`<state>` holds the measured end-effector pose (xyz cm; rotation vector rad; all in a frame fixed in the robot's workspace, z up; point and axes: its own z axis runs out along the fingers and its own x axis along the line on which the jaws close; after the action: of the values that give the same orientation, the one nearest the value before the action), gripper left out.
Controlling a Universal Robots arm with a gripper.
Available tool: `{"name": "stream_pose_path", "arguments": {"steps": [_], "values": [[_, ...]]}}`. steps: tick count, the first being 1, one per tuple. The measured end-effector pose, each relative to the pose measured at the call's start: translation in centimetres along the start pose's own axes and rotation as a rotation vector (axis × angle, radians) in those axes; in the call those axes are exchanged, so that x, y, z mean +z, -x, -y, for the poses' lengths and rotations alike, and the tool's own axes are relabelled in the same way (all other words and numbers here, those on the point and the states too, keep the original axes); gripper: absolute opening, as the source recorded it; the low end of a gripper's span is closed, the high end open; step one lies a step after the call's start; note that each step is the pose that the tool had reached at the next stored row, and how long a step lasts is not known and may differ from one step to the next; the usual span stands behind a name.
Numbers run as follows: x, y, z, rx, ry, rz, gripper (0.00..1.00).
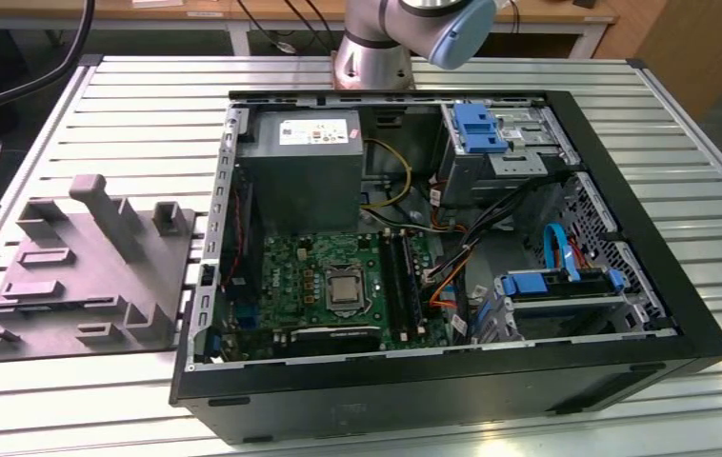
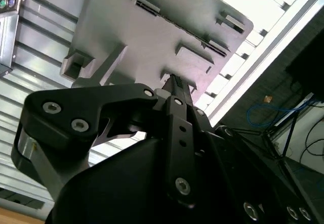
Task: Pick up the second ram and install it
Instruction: 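Pick up the second ram and move it above second insertion slot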
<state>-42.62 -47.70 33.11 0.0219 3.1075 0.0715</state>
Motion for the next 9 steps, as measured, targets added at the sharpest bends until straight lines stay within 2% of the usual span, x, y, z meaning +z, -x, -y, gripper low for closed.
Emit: {"name": "stream_pose_path", "arguments": {"steps": [4, 9], "values": [[0.00, 0.00, 0.00, -0.060, 0.0019, -0.0028, 0.10], [0.00, 0.00, 0.00, -0.065, 0.0022, -0.0030, 0.10]]}}
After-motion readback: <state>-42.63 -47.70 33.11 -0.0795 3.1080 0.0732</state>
